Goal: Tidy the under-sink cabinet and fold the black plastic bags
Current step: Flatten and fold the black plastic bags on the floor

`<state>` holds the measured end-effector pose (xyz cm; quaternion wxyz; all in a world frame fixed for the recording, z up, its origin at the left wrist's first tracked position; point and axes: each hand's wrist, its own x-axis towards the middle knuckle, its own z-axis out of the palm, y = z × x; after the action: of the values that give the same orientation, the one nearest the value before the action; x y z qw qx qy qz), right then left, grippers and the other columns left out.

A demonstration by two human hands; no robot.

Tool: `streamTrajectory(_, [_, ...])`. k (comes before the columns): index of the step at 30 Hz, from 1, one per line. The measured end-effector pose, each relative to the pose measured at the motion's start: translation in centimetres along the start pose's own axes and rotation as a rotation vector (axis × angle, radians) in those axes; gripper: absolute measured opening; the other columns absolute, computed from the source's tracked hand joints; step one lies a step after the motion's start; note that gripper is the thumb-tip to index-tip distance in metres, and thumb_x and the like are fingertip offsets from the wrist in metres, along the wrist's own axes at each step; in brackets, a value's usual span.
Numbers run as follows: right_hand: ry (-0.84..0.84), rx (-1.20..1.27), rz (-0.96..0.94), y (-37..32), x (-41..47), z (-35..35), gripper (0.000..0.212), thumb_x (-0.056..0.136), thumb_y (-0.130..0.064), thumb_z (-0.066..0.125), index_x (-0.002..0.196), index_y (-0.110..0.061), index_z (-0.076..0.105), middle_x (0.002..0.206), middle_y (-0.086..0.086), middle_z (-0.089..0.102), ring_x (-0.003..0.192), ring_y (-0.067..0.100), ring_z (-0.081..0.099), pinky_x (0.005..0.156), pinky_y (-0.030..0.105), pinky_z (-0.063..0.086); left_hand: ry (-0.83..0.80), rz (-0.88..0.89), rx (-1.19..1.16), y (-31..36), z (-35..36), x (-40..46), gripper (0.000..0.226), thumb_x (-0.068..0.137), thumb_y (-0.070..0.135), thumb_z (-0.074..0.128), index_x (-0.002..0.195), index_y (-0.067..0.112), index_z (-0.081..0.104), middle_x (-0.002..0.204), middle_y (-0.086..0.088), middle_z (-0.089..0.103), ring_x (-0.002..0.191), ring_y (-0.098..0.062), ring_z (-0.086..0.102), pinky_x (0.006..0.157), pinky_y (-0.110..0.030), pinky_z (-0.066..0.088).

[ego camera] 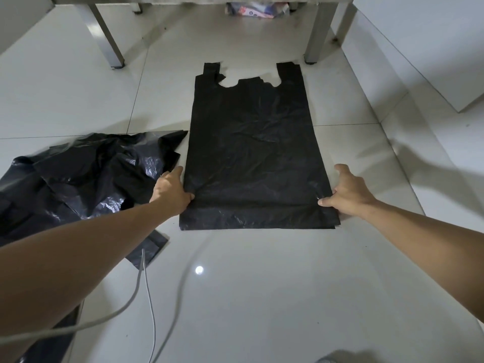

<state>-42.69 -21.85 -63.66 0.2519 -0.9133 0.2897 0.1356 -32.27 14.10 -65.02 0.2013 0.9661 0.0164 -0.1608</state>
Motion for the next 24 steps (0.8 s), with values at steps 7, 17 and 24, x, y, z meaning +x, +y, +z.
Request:
streamTrajectory(7, [0.161,-0.468,-0.157,-3.1,-2.1,1.4,0.056,0.079,-0.039,0.069,0.121,-0.011,0.046,0.117,0.012,0.049,0.108,0.034,0.051,0.078,0.04,0.048,0.183,0.515,0.246,2.3,1.4,-2.0,0.063,0.088,0.035,0.063,0.143,0.011,0.042,0.146,-0.014,0.037,0.132,-0.035,0.033,0.112,-0.046,0.026])
streamTrajectory(17, [0.013,-0.557,-0.521,-2.2,-0.5,7.0,0.077,0.086,-0.069,0.003,0.156,-0.037,0.008,0.165,0.005,0.004,0.15,0.035,0.003,0.118,0.059,0.008,-0.119,0.407,0.47,3.3,5.7,-0.1,0.072,0.094,0.067,0.016,0.153,0.035,-0.011,0.16,-0.002,-0.022,0.146,-0.031,-0.02,0.115,-0.063,-0.004])
streamTrajectory(24, [0.096,-0.531,-0.501,-1.3,-0.6,8.2,0.073,0.092,-0.068,0.008,0.155,-0.033,0.014,0.164,0.009,0.011,0.149,0.037,0.01,0.116,0.062,0.011,-0.003,0.352,0.389,2.6,6.6,0.2,0.077,0.092,0.069,0.017,0.154,0.03,-0.009,0.16,-0.007,-0.022,0.146,-0.033,-0.02,0.115,-0.059,-0.009])
